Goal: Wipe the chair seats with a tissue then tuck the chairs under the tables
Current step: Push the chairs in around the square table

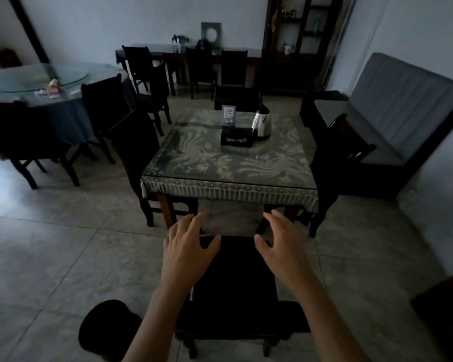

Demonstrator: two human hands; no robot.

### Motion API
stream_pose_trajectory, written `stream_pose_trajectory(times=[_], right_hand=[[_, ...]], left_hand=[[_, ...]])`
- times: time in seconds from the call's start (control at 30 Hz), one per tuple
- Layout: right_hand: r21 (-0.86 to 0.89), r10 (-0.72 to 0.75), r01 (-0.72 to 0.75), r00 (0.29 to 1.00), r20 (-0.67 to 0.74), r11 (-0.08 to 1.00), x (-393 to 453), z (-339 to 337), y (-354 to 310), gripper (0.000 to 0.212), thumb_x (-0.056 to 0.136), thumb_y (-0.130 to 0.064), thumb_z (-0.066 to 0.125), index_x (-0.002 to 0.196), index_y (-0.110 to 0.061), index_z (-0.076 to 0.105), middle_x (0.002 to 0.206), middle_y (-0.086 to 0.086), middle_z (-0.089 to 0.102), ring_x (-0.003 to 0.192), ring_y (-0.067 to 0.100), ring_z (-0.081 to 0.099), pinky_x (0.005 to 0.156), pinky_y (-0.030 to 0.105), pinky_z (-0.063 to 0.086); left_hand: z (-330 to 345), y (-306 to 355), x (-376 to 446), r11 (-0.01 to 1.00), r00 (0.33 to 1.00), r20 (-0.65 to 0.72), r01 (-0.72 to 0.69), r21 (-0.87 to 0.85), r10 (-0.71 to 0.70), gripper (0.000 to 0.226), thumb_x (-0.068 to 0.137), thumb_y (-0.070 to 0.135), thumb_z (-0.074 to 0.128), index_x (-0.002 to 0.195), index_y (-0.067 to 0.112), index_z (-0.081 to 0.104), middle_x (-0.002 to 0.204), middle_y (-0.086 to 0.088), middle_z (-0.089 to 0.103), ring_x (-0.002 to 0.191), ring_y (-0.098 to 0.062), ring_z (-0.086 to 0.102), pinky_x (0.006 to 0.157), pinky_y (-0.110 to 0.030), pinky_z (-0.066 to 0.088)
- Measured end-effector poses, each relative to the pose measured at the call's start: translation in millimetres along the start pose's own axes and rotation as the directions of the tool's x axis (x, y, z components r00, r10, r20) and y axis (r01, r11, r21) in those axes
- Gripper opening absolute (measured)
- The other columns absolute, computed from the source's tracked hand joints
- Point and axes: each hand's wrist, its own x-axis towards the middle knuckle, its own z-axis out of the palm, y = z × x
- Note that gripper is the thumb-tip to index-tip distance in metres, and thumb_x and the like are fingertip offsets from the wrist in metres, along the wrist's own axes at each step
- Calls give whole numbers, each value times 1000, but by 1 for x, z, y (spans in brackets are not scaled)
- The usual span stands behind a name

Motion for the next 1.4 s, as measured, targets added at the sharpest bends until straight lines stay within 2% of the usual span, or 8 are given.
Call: stream_pose_trajectory(times=[0.3, 0.53, 0.6, 0.73, 0.87, 1.07, 1.27, 1.4], right_hand=[[-74, 308, -315, 947, -93, 946, -62, 30, 84, 54, 90, -31, 64, 136, -5, 52, 142, 15, 51, 131, 31, 47, 106, 46, 39], [220, 639, -600, 726, -254, 769, -113, 69, 136, 75, 83, -15, 71, 145, 4, 33, 143, 29, 42, 131, 41, 43, 106, 43, 37], [541, 780, -601, 599, -183, 588, -121, 87, 140, 83, 85, -15, 71, 150, -2, 21, 147, 26, 37, 132, 39, 43, 106, 37, 38], [877, 913, -448, 262, 312, -171, -125, 108, 136, 70, 89, -15, 69, 145, -22, 27, 142, 18, 43, 121, 41, 52, 87, 62, 52], [770, 655, -358, 405, 637, -528, -124, 120, 120, 50, 93, -26, 63, 139, -14, 46, 137, 19, 52, 121, 40, 51, 76, 60, 49], [746, 576, -412, 474, 666, -523, -121, 144, 89, 48, 95, -26, 60, 140, -14, 48, 135, 18, 56, 124, 38, 53, 74, 55, 56], [758, 599, -408, 465, 652, -509, -122, 152, 95, 45, 96, -15, 56, 139, -11, 47, 131, 21, 58, 106, 37, 60, 61, 45, 60], [783, 633, -366, 460, 622, -503, -117, 159, 95, 48, 92, -9, 58, 139, -11, 48, 118, 20, 63, 94, 34, 64, 61, 44, 57]], left_hand=[[24, -106, -75, 806, 847, 54, 521, -282, -529, 59, 87, 41, 69, 138, 23, 45, 137, -16, 48, 122, -35, 50, 98, -54, 47], [62, -115, -134, 207, 436, 168, 688, -696, -884, 72, 84, 38, 74, 141, 11, 40, 124, -9, 54, 114, -26, 55, 90, -35, 45], [76, -106, -143, -22, 346, 297, 618, -786, -890, 68, 85, 33, 74, 139, 10, 40, 118, -11, 58, 105, -24, 60, 84, -34, 52], [97, -80, -143, -368, 348, 563, 489, -791, -749, 53, 90, 22, 69, 135, 2, 48, 108, -15, 65, 97, -27, 67, 68, -35, 58], [110, -58, -137, -384, 454, 643, 540, -749, -617, 46, 96, 29, 60, 133, 4, 51, 125, -15, 61, 102, -26, 64, 72, -38, 61], [132, -47, -132, -481, 398, 725, 555, -679, -562, 50, 94, 20, 61, 141, 8, 47, 137, -19, 56, 124, -34, 55, 63, -41, 61], [145, -58, -135, -395, 408, 656, 559, -729, -635, 40, 91, 10, 65, 128, 0, 53, 121, -22, 64, 84, -19, 73, 56, -29, 58], [149, -62, -125, -436, 350, 671, 549, -713, -654, 48, 87, 7, 67, 132, 2, 51, 113, -22, 64, 90, -29, 66, 49, -34, 56]])
